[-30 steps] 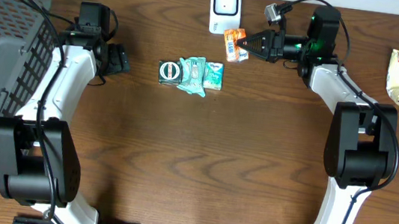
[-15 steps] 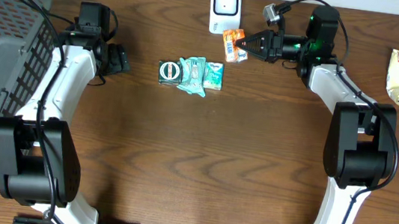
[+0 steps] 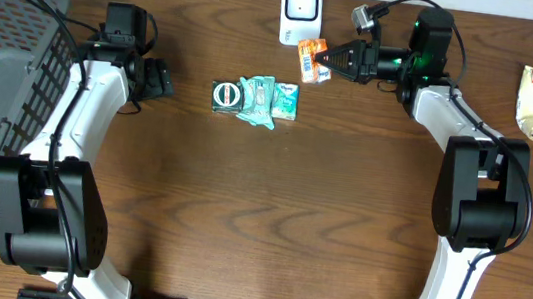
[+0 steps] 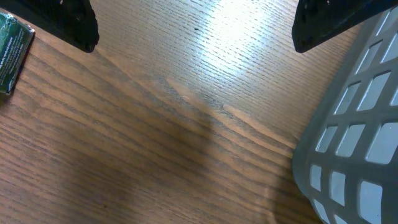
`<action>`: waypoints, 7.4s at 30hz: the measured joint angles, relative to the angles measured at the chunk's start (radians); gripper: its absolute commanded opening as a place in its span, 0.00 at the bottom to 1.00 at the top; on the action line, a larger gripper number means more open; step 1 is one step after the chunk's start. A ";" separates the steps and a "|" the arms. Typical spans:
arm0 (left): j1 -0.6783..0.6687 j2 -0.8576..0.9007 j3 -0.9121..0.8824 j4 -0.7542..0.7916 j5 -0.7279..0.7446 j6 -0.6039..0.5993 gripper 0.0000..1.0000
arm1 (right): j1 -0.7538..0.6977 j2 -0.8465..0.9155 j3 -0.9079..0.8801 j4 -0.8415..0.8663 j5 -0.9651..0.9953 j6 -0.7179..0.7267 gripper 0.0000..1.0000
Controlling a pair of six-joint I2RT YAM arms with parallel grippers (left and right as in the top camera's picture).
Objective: Scan the item barcode
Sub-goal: 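Carry the orange tissue pack up toward the scanner, then hold the orange tissue pack in front of the scanner window, then carry the orange tissue pack right and drop it near the snack bag, then reach the right gripper back to the row of items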
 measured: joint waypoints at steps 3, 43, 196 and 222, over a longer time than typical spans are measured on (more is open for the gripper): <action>0.000 0.000 0.000 0.000 0.000 0.000 0.98 | 0.002 0.000 0.000 0.000 0.000 0.000 0.01; 0.000 0.000 0.000 0.000 0.000 0.000 0.97 | 0.183 0.000 0.006 0.430 0.261 0.018 0.02; 0.000 0.000 0.000 0.000 0.000 0.000 0.98 | 0.051 0.011 0.469 -1.270 0.777 -0.894 0.99; 0.000 0.000 0.000 0.000 0.000 0.000 0.98 | 0.483 0.011 0.467 -1.106 1.071 -0.723 0.99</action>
